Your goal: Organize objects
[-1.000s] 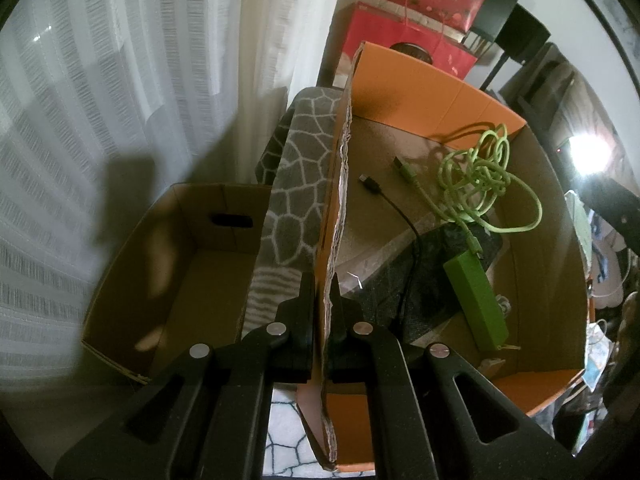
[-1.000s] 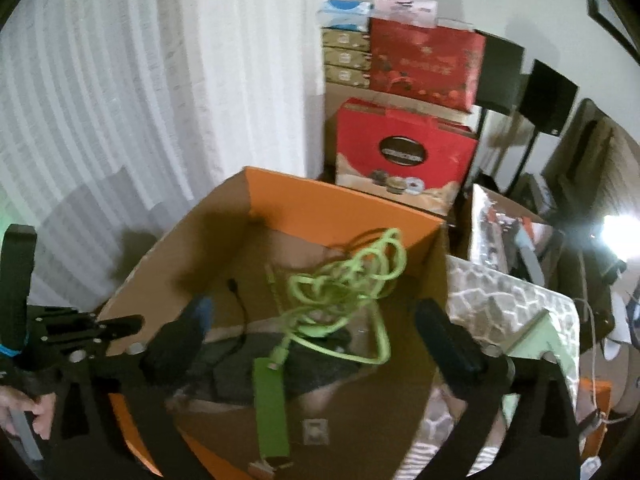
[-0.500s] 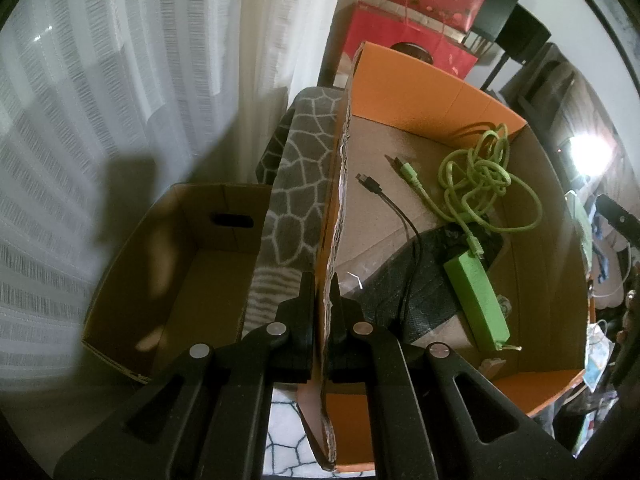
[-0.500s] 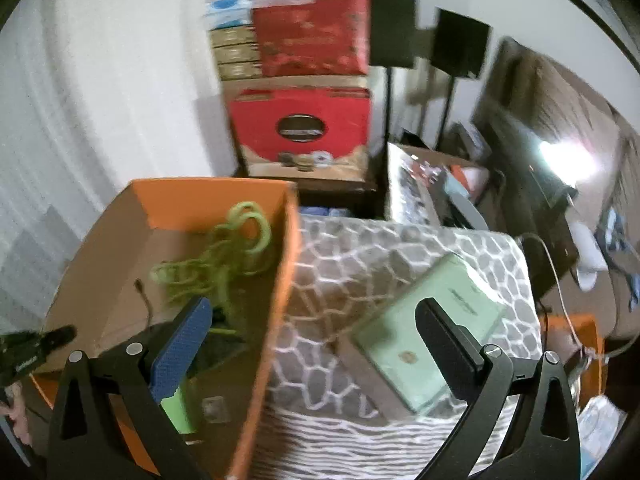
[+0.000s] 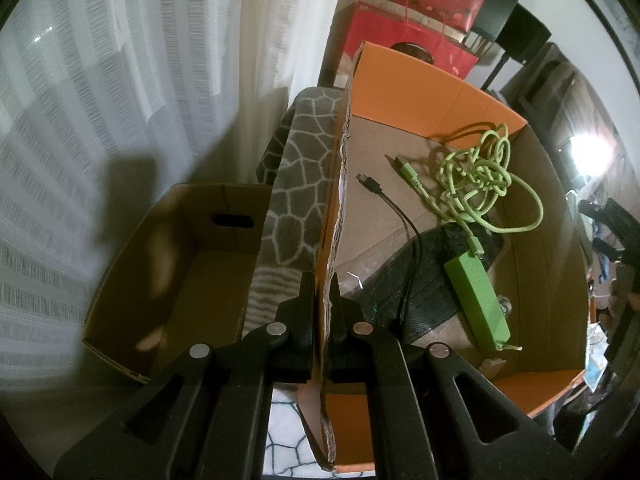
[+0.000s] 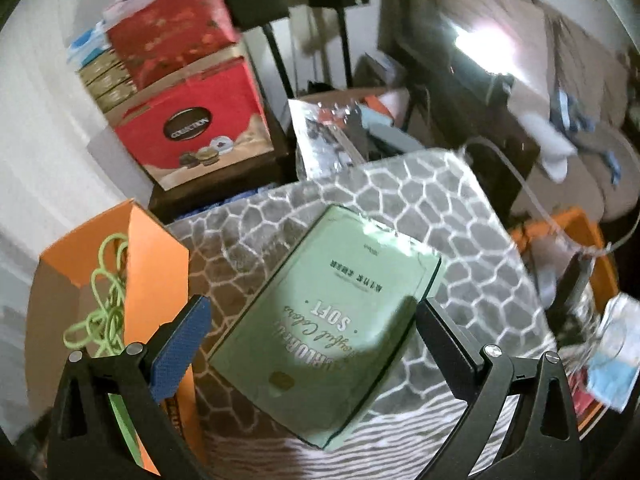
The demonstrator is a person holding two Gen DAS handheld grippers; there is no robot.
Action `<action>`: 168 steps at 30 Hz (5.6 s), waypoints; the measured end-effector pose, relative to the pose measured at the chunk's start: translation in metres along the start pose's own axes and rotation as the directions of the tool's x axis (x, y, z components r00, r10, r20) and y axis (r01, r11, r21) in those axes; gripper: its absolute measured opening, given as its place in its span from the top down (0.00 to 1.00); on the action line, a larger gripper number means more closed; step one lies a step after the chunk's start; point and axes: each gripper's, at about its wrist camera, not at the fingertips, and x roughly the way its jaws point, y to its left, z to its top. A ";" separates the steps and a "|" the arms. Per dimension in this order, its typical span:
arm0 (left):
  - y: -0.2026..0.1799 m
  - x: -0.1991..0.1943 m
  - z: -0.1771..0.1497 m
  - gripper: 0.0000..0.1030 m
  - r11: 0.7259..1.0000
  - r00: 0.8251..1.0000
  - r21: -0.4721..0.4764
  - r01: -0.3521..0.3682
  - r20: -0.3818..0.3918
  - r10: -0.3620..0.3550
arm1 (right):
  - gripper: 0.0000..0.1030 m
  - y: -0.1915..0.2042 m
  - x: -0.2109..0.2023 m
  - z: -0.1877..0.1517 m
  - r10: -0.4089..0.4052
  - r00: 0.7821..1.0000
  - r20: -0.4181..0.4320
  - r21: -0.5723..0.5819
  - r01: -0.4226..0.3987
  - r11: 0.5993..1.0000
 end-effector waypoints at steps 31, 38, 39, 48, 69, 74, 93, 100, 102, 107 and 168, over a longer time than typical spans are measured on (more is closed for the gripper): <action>0.000 0.000 0.000 0.96 1.000 1.000 -0.001 -0.001 0.000 0.001 | 0.00 -0.006 0.037 0.007 -0.165 0.984 -0.064 0.111 0.171 0.979; 0.000 0.000 0.000 0.96 1.000 1.000 -0.002 0.001 0.001 -0.001 | 0.01 -0.013 0.046 0.009 -0.129 0.990 -0.048 0.053 0.132 0.990; 0.000 0.001 0.000 0.96 1.000 1.000 -0.002 0.001 0.000 -0.001 | 0.03 -0.013 0.044 0.008 -0.124 0.992 -0.032 0.041 0.126 0.991; 0.000 0.000 0.000 0.96 1.000 1.000 -0.002 -0.001 0.001 0.001 | 0.09 -0.008 0.034 0.003 -0.101 0.994 0.034 -0.044 0.102 0.994; 0.000 0.000 0.000 0.96 1.000 1.000 -0.001 -0.002 0.001 0.002 | 0.11 0.030 -0.027 0.008 -0.011 0.986 0.164 -0.216 0.047 0.975; 0.001 0.000 0.000 0.96 1.000 1.000 -0.001 -0.003 0.001 0.003 | 0.11 0.051 -0.041 0.007 0.021 0.984 0.179 -0.272 0.029 0.962; 0.002 0.000 0.000 0.96 1.000 1.000 -0.003 -0.001 0.001 0.001 | 0.15 0.105 -0.065 0.014 0.031 0.975 0.220 -0.391 0.059 0.919; 0.001 0.000 0.000 0.96 1.000 1.000 -0.001 -0.002 0.001 0.002 | 0.15 0.108 -0.078 0.021 0.056 0.971 0.234 -0.398 0.042 0.917; 0.002 -0.001 0.000 0.96 1.000 1.000 -0.001 -0.002 0.001 0.002 | 0.15 0.112 -0.083 0.020 0.069 0.969 0.238 -0.406 0.035 0.913; 0.001 0.000 0.000 0.96 1.000 1.000 -0.001 -0.004 0.002 0.004 | 0.15 0.124 -0.089 0.018 0.107 0.968 0.227 -0.424 0.000 0.906; 0.000 0.000 0.002 0.96 1.000 1.000 -0.015 0.008 0.003 -0.008 | 0.09 0.268 -0.014 -0.040 0.293 0.956 -0.021 -0.496 -0.264 0.827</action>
